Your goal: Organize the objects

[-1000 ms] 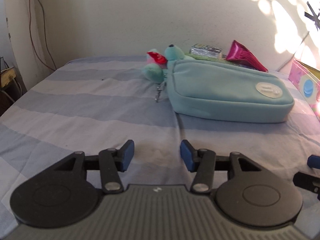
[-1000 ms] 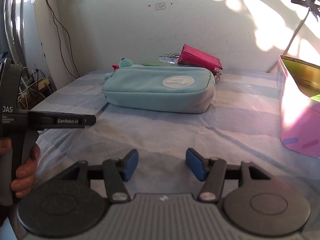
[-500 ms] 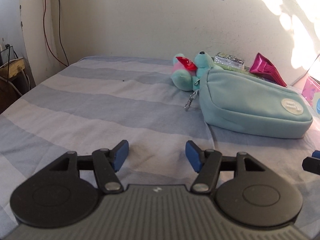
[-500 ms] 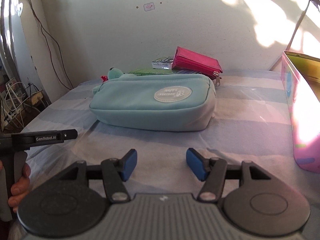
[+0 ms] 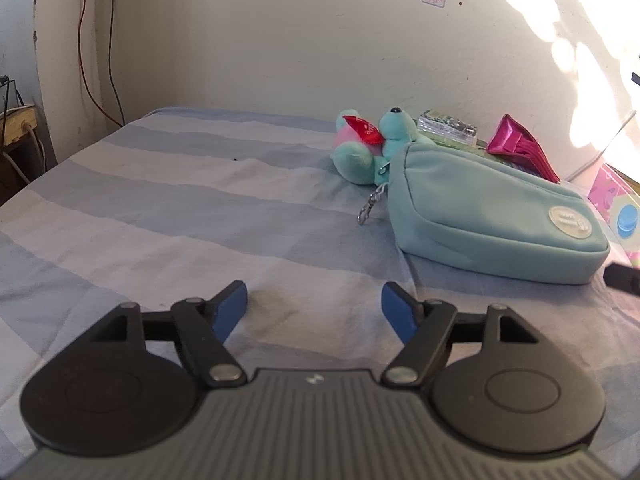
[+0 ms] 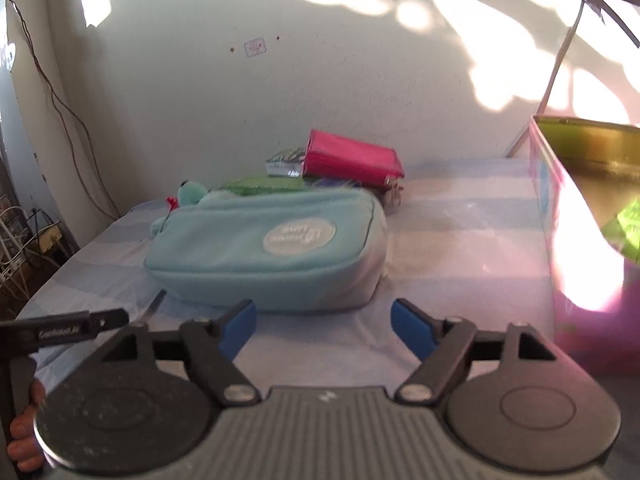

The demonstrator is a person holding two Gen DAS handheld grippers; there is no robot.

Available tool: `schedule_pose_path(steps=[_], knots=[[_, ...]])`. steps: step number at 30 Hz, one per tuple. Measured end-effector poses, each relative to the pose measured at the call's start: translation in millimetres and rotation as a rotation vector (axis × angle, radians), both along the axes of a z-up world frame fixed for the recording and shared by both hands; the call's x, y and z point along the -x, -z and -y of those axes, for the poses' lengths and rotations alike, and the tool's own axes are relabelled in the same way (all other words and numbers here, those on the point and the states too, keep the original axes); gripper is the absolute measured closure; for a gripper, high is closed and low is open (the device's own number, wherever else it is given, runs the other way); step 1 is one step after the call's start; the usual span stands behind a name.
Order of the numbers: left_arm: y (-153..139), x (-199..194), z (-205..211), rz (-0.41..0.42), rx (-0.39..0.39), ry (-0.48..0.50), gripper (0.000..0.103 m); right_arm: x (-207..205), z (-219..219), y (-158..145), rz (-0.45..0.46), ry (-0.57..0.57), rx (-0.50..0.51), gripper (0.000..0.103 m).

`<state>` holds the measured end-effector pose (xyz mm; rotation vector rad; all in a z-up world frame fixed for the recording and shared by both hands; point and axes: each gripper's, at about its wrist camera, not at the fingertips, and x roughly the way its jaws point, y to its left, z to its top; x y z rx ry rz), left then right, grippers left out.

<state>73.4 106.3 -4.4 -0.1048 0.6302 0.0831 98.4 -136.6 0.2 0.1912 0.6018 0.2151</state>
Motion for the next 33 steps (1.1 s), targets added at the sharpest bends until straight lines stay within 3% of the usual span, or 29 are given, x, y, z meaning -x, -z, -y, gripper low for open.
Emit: schedule_pose_path(steps=[2, 6, 10, 12, 17, 18, 20, 27, 33], knots=[[0.1, 0.3, -0.2, 0.002, 0.008, 0.001, 0.027, -17.9, 1.9, -8.1, 0.024, -0.015, -0.016, 0.005], [0.0, -0.8, -2.0, 0.005, 0.023, 0.006, 0.025, -50.5, -3.5, -9.4, -0.001, -0.035, -0.021, 0.004], [-0.1, -3.0, -4.1, 0.007, 0.036, 0.013, 0.023, -76.0, -7.6, 9.6, -0.072, -0.055, -0.046, 0.001], [-0.1, -2.9, -4.5, 0.007, 0.039, 0.013, 0.023, -77.3, -6.4, 14.9, -0.103, -0.054, -0.072, 0.013], [-0.4, -4.4, -6.0, 0.008, 0.048, 0.017, 0.022, -55.3, -7.9, 10.6, -0.063, -0.053, -0.064, 0.027], [-0.4, -4.5, -6.2, 0.008, 0.049, 0.017, 0.022, -49.8, -8.1, 9.9, -0.055, -0.046, -0.068, 0.041], [-0.4, -4.4, -6.7, 0.009, 0.051, 0.017, 0.022, -39.5, -4.4, 9.2, -0.063, -0.042, -0.115, 0.048], [-0.3, -4.5, -7.0, 0.009, 0.056, 0.013, 0.021, 11.7, 2.7, 3.1, -0.076, -0.062, -0.178, 0.066], [0.0, -4.8, -4.9, 0.006, 0.044, 0.014, 0.020, 55.1, 19.6, 3.3, -0.096, -0.064, -0.211, 0.067]])
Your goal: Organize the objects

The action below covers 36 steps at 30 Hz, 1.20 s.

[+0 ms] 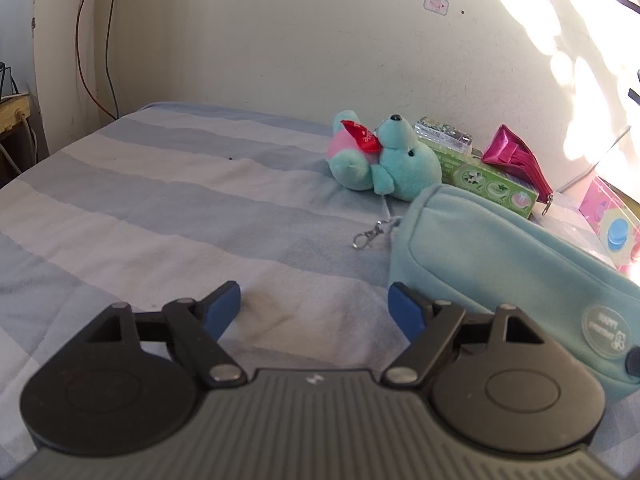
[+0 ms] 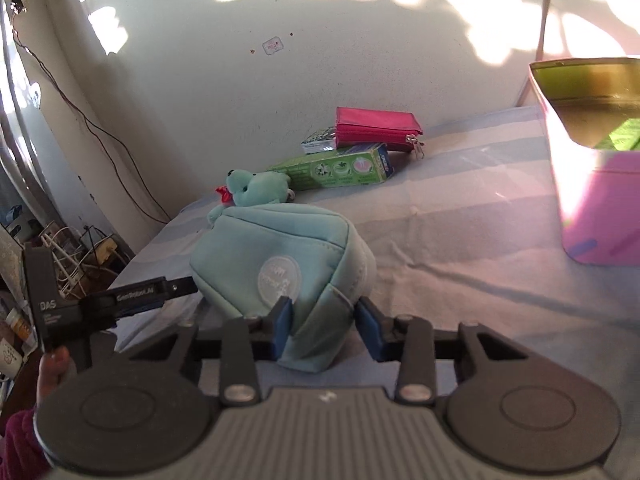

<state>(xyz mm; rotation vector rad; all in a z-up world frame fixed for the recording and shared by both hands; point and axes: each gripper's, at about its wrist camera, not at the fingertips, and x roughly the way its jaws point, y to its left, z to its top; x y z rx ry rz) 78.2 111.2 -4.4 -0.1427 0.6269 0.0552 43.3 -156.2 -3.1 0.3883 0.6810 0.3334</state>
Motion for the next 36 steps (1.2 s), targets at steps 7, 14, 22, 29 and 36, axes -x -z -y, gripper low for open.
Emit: schedule_pose_path(steps=[7, 14, 22, 29, 36], knots=[[0.7, -0.1, 4.1, -0.010, -0.038, -0.001, 0.020, 45.3, 53.4, -5.3, -0.020, 0.110, -0.006, 0.061], [1.3, -0.5, 5.2, -0.014, -0.053, -0.005, 0.020, 66.4, 56.7, -16.1, 0.094, 0.145, 0.155, 0.022], [1.4, -0.7, 5.6, -0.015, -0.055, -0.009, 0.019, 36.8, 1.1, -2.2, 0.130, -0.041, 0.380, 0.000], [-0.1, 0.4, 0.1, 0.000, 0.002, 0.012, 0.019, 36.0, 7.0, 7.1, 0.123, -0.084, 0.386, 0.015], [-8.9, 9.9, 22.4, 0.012, 0.074, 0.184, 0.021, 99.7, 57.2, 0.3, 0.113, -0.089, 0.369, 0.019]])
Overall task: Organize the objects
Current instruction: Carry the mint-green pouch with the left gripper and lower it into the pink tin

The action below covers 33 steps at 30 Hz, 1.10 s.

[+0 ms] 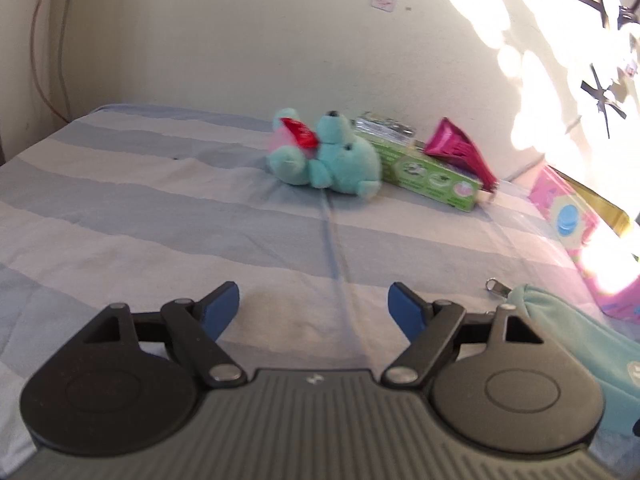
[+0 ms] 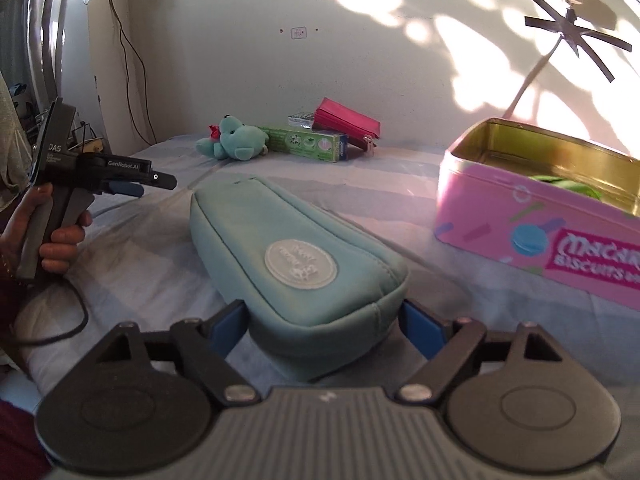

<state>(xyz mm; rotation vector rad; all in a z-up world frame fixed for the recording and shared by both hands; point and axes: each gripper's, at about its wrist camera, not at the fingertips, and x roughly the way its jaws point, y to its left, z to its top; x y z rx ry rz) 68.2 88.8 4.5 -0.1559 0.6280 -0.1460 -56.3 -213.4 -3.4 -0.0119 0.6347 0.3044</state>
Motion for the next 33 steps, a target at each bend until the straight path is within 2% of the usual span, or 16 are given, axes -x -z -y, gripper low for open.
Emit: schedule_pose_path(steps=[2, 5, 7, 8, 10, 11, 13, 15, 17, 20, 22, 23, 24, 27, 30, 33], knots=[[-8.4, 6.4, 25.7, 0.012, 0.015, 0.117, 0.021, 21.6, 23.9, -3.0, 0.020, 0.048, 0.013, 0.017], [-21.5, 15.7, 77.8, 0.034, 0.009, 0.299, 0.021, 47.4, 69.0, -10.9, 0.071, 0.243, 0.060, 0.011], [-27.8, 19.5, 111.8, 0.047, -0.023, 0.386, 0.020, 57.0, 104.4, -14.6, 0.065, 0.393, 0.008, 0.011], [-30.1, 20.5, 124.9, 0.056, -0.045, 0.396, 0.020, 61.9, 116.9, -16.8, 0.072, 0.425, -0.047, 0.011], [-32.8, 18.3, 139.9, 0.060, -0.066, 0.384, 0.019, 69.8, 127.2, -19.3, 0.095, 0.410, -0.158, 0.011], [-31.8, 13.6, 141.3, 0.046, -0.070, 0.369, 0.019, 70.1, 124.3, -19.7, 0.100, 0.379, -0.178, 0.011], [-26.0, 4.5, 136.9, -0.004, -0.079, 0.317, 0.020, 64.3, 105.9, -17.7, 0.102, 0.309, -0.151, 0.008], [-18.3, -2.0, 123.2, -0.069, -0.047, 0.296, 0.021, 55.0, 85.7, -13.9, 0.088, 0.238, -0.135, 0.007], [-10.7, -2.9, 114.5, -0.131, -0.006, 0.317, 0.027, 40.0, 62.7, -9.0, 0.066, 0.161, -0.125, 0.006], [-0.4, -3.2, 114.1, -0.176, 0.036, 0.353, 0.031, 17.8, 35.5, -1.9, 0.027, 0.111, -0.093, 0.005], [0.6, 1.8, 120.0, -0.180, 0.060, 0.361, 0.035, 5.7, 24.1, 3.6, 0.000, 0.087, -0.093, 0.010], [-0.2, 6.9, 127.7, -0.166, 0.027, 0.359, 0.034, 4.0, 19.5, 5.1, -0.005, 0.056, -0.104, 0.023], [-1.2, 12.5, 135.6, -0.146, -0.009, 0.363, 0.034, 6.0, 16.6, 4.6, 0.003, 0.053, -0.096, 0.023], [-1.9, 19.9, 157.5, -0.159, -0.001, 0.444, 0.034, 19.2, 30.9, 3.0, 0.014, 0.090, -0.081, 0.023], [-0.2, 30.6, 194.4, -0.178, 0.003, 0.577, 0.034, 46.2, 79.4, 4.2, 0.007, 0.178, -0.153, 0.023], [5.1, 48.5, 248.3, -0.178, -0.017, 0.714, 0.034, 80.9, 122.7, 7.4, 0.014, 0.321, -0.159, 0.023]])
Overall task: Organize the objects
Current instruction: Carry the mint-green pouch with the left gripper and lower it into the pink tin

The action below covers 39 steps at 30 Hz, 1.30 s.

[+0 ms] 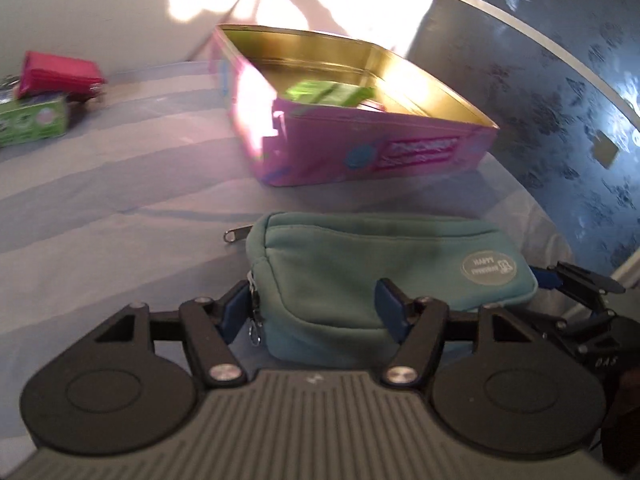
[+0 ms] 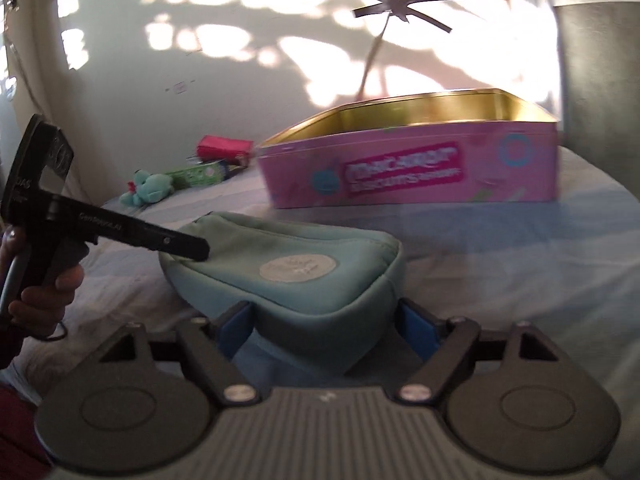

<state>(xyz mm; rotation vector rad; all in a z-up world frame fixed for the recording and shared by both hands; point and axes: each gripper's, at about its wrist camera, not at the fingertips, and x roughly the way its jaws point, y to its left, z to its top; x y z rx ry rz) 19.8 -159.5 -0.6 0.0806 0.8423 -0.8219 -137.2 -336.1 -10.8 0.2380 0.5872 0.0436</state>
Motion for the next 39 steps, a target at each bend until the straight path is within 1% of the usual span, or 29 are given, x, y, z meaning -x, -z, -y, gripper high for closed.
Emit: schedule_pose_path(steps=[2, 4, 6, 8, 10, 13, 14, 15, 16, 18, 21, 22, 24, 26, 28, 31, 33, 35, 37, 39], knots=[[3.6, 13.7, 32.2, 0.024, -0.013, 0.068, 0.034, 19.0, 21.2, 1.6, -0.002, 0.089, 0.003, 0.021], [6.3, 24.8, 55.2, 0.056, -0.024, 0.110, 0.034, 34.6, 40.9, 5.1, 0.000, 0.174, -0.028, 0.019], [8.8, 27.0, 66.7, 0.051, -0.021, 0.117, 0.033, 43.3, 50.8, 7.3, 0.008, 0.226, -0.041, 0.017], [9.6, 27.2, 70.0, 0.045, -0.015, 0.112, 0.033, 46.1, 52.3, 9.7, 0.020, 0.240, -0.038, 0.015], [9.6, 28.1, 68.4, 0.041, -0.011, 0.107, 0.033, 46.2, 53.4, 12.2, 0.028, 0.230, -0.033, 0.014], [8.7, 31.8, 66.9, 0.046, -0.012, 0.099, 0.033, 44.4, 51.1, 16.3, 0.039, 0.228, -0.037, 0.015], [7.8, 33.3, 67.2, 0.050, -0.012, 0.097, 0.033, 45.5, 49.1, 15.9, 0.050, 0.229, -0.024, 0.018], [6.2, 33.8, 67.7, 0.049, -0.012, 0.094, 0.033, 47.4, 46.2, 15.4, 0.064, 0.236, -0.007, 0.024], [3.2, 32.8, 68.7, 0.045, -0.007, 0.091, 0.034, 49.3, 42.8, 13.9, 0.084, 0.247, 0.016, 0.027], [-10.5, 29.6, 69.7, 0.066, 0.030, 0.090, 0.034, 55.6, 38.2, 7.1, 0.142, 0.257, 0.051, 0.029], [-46.4, 20.4, 72.0, 0.160, 0.104, 0.096, 0.033, 56.8, 42.1, -18.6, 0.273, 0.278, 0.070, 0.029], [-60.4, 15.0, 75.5, 0.201, 0.125, 0.091, 0.033, 51.9, 44.2, -30.0, 0.321, 0.290, 0.088, 0.029], [-79.9, 2.7, 84.2, 0.269, 0.141, 0.070, 0.033, 33.7, 47.6, -49.3, 0.377, 0.308, 0.129, 0.029], [-89.8, -15.3, 95.2, 0.325, 0.142, 0.040, 0.032, 9.5, 47.9, -61.5, 0.422, 0.333, 0.189, 0.028], [-92.5, -36.9, 105.5, 0.354, 0.130, -0.019, 0.032, -20.2, 53.7, -64.7, 0.443, 0.344, 0.223, 0.028], [-89.2, -69.8, 119.9, 0.369, 0.098, -0.109, 0.032, -70.1, 58.5, -55.7, 0.422, 0.350, 0.281, 0.028], [-83.6, -85.3, 130.6, 0.386, 0.061, -0.146, 0.034, -96.3, 58.0, -48.0, 0.394, 0.353, 0.320, 0.028], [-76.1, -96.7, 141.2, 0.386, 0.026, -0.147, 0.034, -118.5, 55.7, -40.7, 0.355, 0.346, 0.349, 0.028], [-67.4, -102.1, 152.6, 0.416, -0.030, -0.151, 0.032, -139.5, 48.3, -32.8, 0.308, 0.332, 0.406, 0.028], [-59.6, -103.1, 157.7, 0.420, -0.078, -0.176, 0.032, -151.2, 39.6, -25.5, 0.296, 0.344, 0.471, 0.019]])
